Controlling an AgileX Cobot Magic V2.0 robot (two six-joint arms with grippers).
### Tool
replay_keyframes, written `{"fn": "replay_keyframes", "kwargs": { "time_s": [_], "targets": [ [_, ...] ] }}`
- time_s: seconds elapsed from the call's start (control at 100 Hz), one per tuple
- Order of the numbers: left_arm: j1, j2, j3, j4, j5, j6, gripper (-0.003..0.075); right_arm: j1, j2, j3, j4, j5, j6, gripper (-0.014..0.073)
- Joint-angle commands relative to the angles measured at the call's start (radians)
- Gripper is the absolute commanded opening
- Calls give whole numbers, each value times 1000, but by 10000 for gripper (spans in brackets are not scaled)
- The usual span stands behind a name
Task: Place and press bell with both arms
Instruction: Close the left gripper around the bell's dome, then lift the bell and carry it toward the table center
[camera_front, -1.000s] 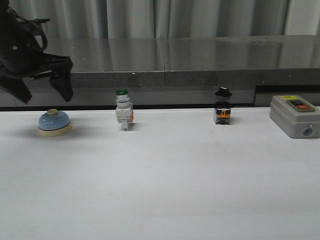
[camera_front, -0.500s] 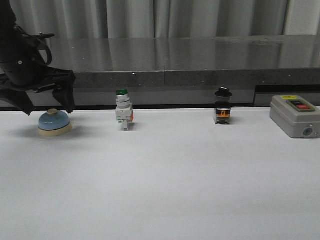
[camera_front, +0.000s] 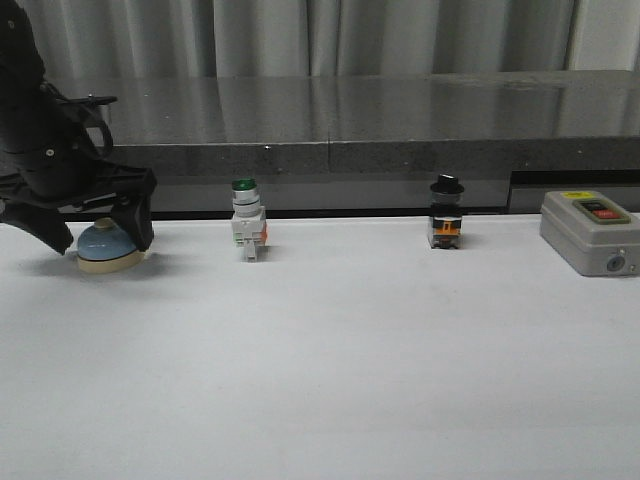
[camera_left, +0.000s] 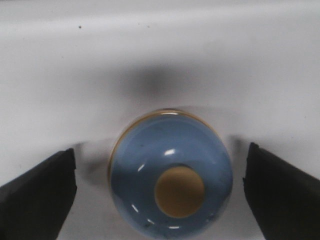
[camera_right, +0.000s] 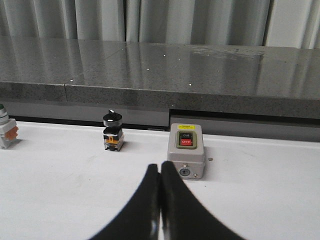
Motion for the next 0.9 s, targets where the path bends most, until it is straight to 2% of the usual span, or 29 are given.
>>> {"fn": "replay_keyframes", "kwargs": {
  "time_s": [0.0, 0.1, 0.2, 0.39, 0.53, 0.68, 0.89],
  "targets": [
    [-4, -54, -27, -8, -35, 0, 636, -6, -17, -14, -8, -74, -1, -60],
    [-4, -54, -27, -8, -35, 0, 633, -6, -17, -14, -8, -74, -1, -60],
    [-4, -54, -27, -8, -35, 0, 571, -6, -17, -14, -8, -74, -1, -60],
    [-4, -54, -27, -6, -35, 0, 318, -6, -17, -14, -8, -74, -1, -60],
    [-4, -56, -27, 27, -31, 0, 183, -6, -17, -14, -8, -74, -1, -60],
    [-2, -85, -27, 44, 10, 0, 134, -6, -17, -14, -8, -74, -1, -60],
    [-2, -179, -27, 44, 96, 0, 134, -6, -17, -14, -8, -74, -1, -60]
  ]
}}
